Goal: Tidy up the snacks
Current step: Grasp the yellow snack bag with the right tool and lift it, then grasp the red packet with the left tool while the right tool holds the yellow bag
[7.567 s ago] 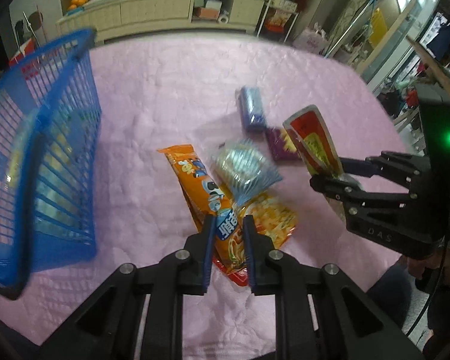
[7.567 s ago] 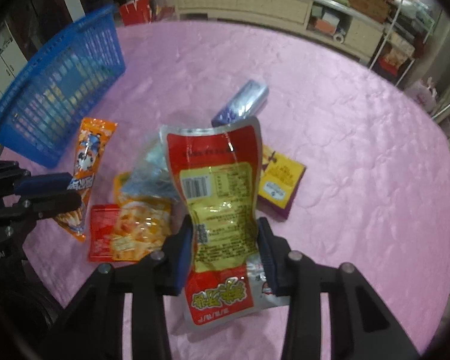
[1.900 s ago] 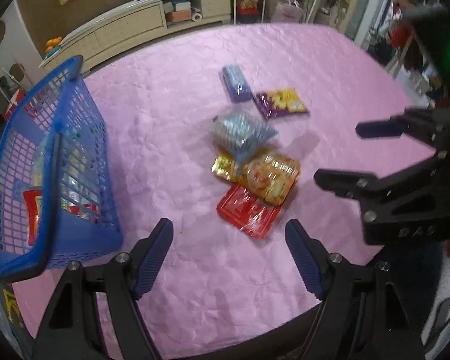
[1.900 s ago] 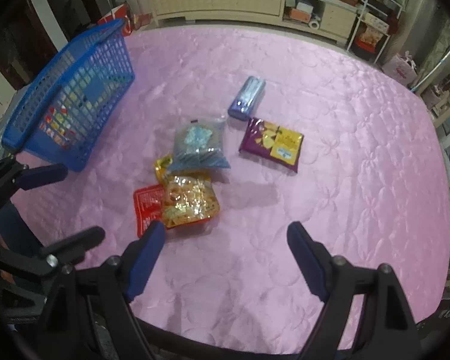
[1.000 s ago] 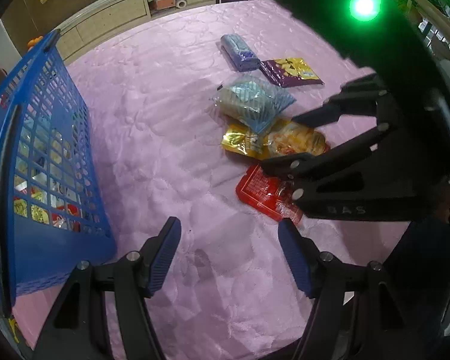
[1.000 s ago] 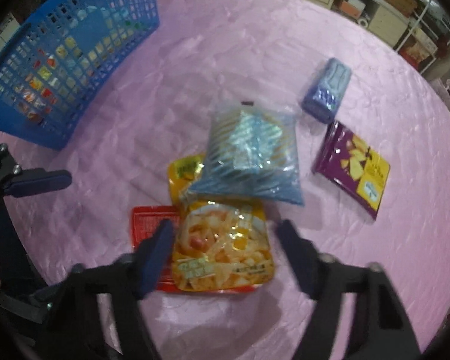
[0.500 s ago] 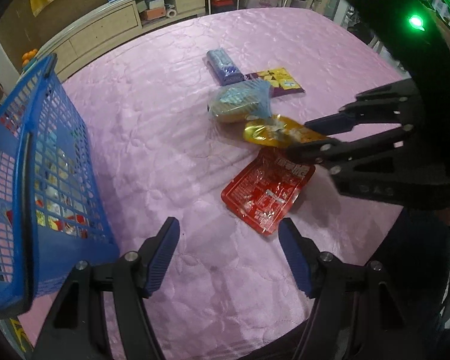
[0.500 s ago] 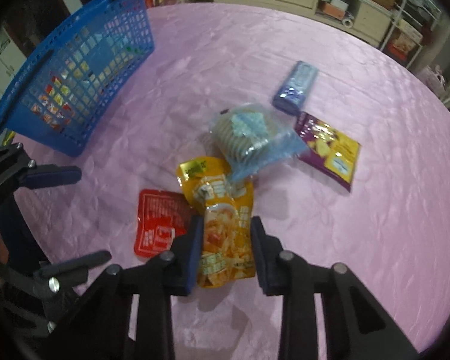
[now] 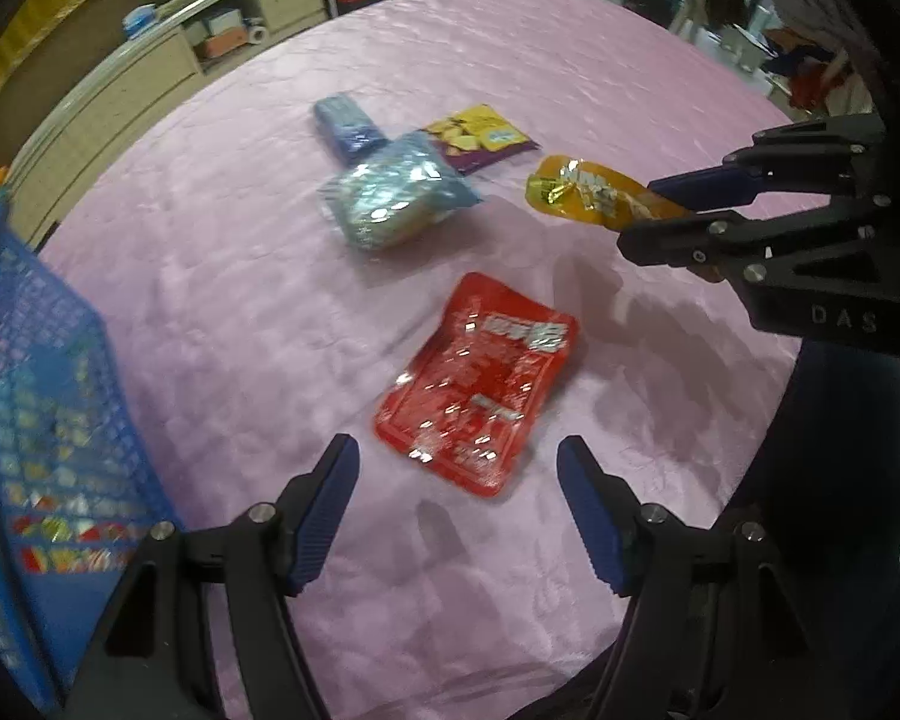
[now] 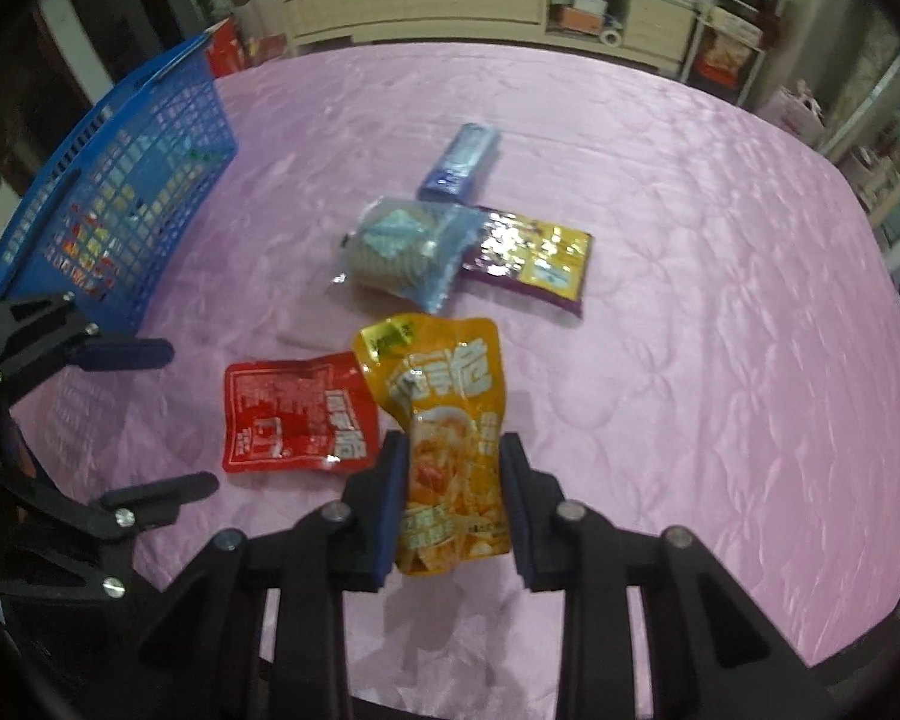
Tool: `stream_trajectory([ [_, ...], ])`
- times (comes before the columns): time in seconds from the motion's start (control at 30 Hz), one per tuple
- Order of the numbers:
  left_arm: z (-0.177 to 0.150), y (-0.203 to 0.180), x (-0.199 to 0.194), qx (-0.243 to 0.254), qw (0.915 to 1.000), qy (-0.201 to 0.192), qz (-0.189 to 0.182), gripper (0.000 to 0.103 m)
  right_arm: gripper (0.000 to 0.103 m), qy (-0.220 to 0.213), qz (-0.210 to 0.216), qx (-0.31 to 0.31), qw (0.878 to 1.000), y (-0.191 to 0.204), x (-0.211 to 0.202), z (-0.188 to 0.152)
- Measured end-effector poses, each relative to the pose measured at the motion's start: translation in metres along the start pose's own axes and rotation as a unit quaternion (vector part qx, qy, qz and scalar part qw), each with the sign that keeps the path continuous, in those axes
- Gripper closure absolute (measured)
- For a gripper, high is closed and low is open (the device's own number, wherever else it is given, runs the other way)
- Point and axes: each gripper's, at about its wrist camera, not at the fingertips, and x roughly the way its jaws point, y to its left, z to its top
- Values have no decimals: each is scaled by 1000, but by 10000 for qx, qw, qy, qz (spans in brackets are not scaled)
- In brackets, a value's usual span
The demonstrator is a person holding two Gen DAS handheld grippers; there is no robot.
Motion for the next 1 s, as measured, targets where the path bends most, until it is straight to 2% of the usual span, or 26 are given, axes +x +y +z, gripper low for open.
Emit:
stream_trajectory([
  [0.2,11,-9,20,363,9992,170,-32,36,68,-71,-261,210,9994,-4,1,-11],
  [0.47,27,-14,49,717,9967,363,-73,36,68,68,-169,648,9977,-12,17,-17],
  [0.57,33,-13,54,734,9966,335,-172,36,68,102,-122,748,9971,-13,22,-19],
  [0.8,33,3,50,414,9977,266,-467,37,68,69,84,919,9957,-19,22,-19],
  [0.93,29,-7,50,610,9976,267,-193,46,68,44,58,915,9958,-19,20,-21],
  [0.97,26,-9,48,579,9975,290,-284,48,68,40,61,913,9958,-18,20,-21],
  [1.0,26,-6,47,494,9973,314,-438,55,68,49,80,918,9957,-17,21,-22],
])
